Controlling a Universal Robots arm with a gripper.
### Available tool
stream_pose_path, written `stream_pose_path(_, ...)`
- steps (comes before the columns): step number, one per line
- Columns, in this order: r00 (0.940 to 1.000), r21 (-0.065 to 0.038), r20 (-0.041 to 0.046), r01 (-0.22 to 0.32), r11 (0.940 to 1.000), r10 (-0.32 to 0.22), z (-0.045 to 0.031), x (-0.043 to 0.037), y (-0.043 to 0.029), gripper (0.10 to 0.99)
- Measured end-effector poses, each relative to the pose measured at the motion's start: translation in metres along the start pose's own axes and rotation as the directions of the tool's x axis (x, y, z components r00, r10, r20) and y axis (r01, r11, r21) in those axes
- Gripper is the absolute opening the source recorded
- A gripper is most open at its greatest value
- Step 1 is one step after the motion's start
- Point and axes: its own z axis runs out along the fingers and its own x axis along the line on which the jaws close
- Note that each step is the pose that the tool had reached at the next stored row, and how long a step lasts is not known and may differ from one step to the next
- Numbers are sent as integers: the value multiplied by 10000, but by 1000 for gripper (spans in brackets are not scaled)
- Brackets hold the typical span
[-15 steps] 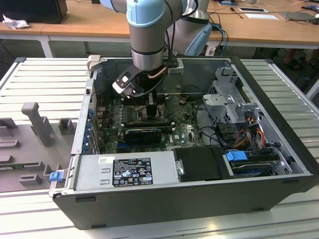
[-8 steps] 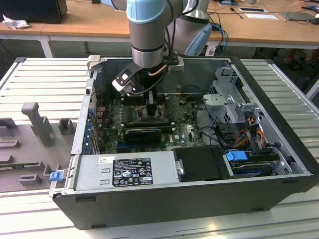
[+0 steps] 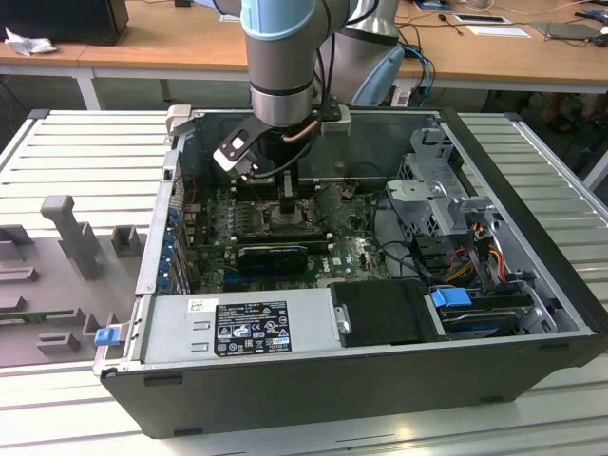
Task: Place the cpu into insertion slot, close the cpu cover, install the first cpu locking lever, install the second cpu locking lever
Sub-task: 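Place the cpu into insertion slot, then close the cpu cover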
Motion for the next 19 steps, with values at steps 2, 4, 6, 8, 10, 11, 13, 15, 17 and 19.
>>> stream_pose_path(2,10000,0,0,-1,10000,1,-11,0,1,106)
stream_pose_path(4,10000,0,0,-1,10000,1,-29,1,2,106)
stream_pose_path(6,10000,0,0,-3,10000,3,-46,1,4,106)
stream_pose_path(8,10000,-2,-2,-2,10000,2,-47,2,4,106)
stream_pose_path(10,10000,12,0,-2,10000,2,-47,1,17,106)
stream_pose_path(11,10000,13,2,-4,10000,4,-51,1,18,106)
stream_pose_path(13,10000,12,0,-3,10000,3,-68,1,19,106)
stream_pose_path(15,10000,11,-2,-3,10000,3,-76,2,20,106)
stream_pose_path(17,10000,11,-2,-3,10000,3,-83,2,21,106)
stream_pose_path(19,10000,12,0,-3,10000,3,-89,2,21,106)
